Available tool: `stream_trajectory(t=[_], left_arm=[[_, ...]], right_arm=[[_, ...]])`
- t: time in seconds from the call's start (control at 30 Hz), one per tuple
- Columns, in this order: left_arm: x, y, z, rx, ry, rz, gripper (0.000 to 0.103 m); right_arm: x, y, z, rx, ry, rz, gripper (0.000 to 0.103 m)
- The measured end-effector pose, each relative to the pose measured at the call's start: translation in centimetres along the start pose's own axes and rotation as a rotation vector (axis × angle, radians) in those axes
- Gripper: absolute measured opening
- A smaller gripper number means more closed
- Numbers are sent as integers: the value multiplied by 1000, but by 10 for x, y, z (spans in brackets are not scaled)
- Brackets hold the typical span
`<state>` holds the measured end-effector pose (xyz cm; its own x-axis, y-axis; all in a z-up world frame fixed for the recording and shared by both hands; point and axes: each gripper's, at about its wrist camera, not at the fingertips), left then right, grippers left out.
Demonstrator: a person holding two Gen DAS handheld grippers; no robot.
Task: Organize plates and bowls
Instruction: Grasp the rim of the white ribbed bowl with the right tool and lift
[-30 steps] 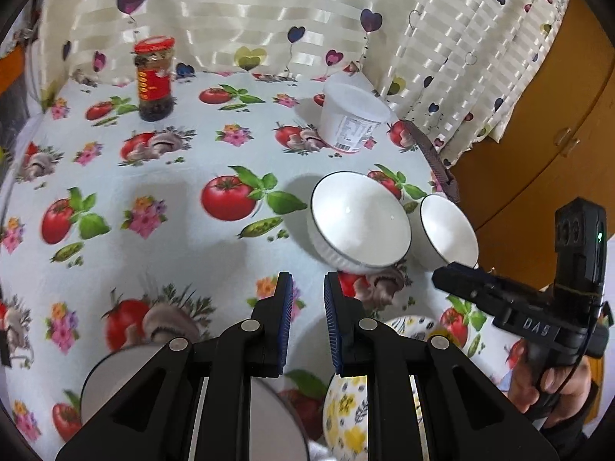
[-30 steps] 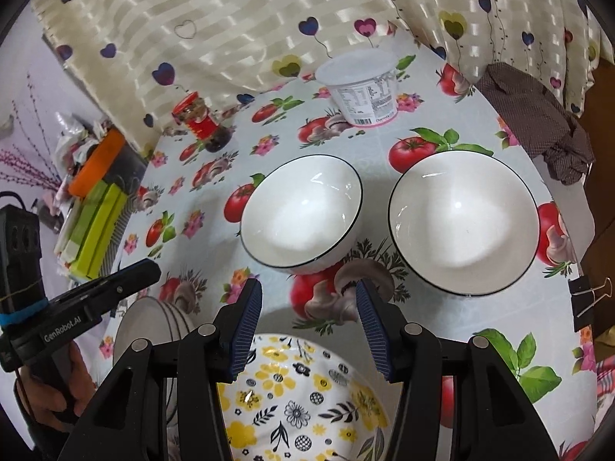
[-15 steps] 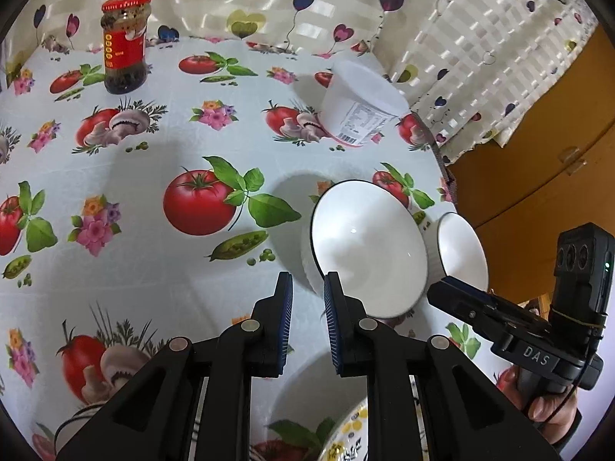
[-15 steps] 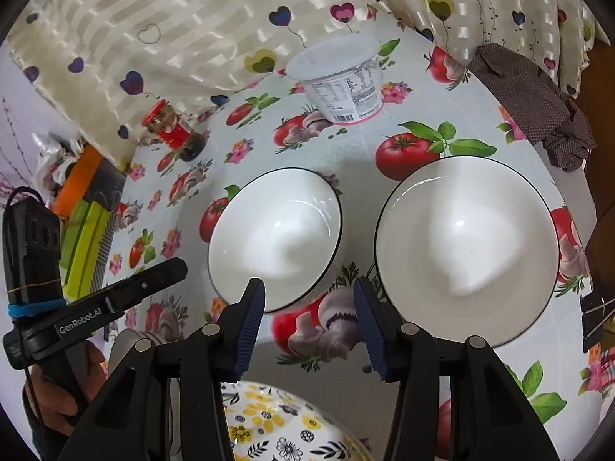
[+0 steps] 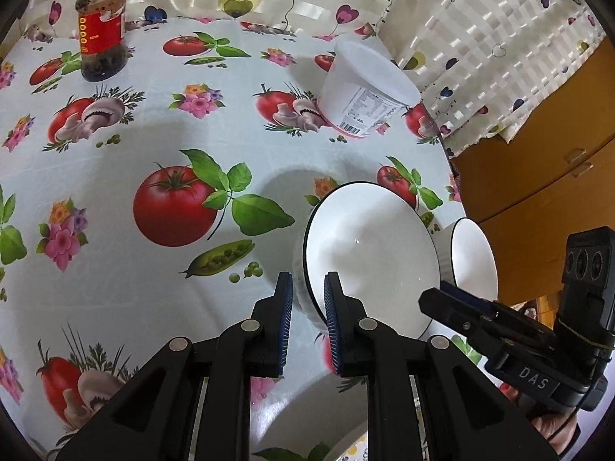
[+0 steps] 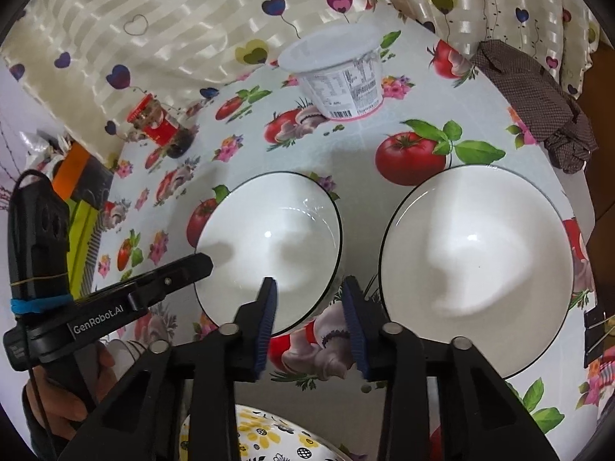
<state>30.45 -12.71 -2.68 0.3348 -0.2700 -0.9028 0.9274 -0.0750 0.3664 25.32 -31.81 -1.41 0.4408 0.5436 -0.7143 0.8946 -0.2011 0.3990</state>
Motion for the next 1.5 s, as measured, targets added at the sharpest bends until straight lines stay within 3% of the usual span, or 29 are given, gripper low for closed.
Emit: stream_trajectory(t=[0.13, 0.87, 1.5], left_arm=[[3, 0, 3, 20, 8, -7, 17], [6, 1, 11, 69, 41, -15, 17], [-47, -24, 17, 68, 53, 32, 17]], right_arm=[[5, 0, 6, 22, -17, -3, 21], [12, 6, 4, -1, -63, -21, 20], [-27, -12, -26, -60, -33, -16, 20]])
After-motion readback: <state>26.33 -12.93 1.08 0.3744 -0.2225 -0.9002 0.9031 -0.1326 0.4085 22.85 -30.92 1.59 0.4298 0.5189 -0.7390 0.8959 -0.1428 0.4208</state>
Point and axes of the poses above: each gripper's, at about its wrist camera, not at the fingertips, and x roughly the way its jaws point, z to its right, y to its top, and after that the axes turned 13 degrees about y, right-handed
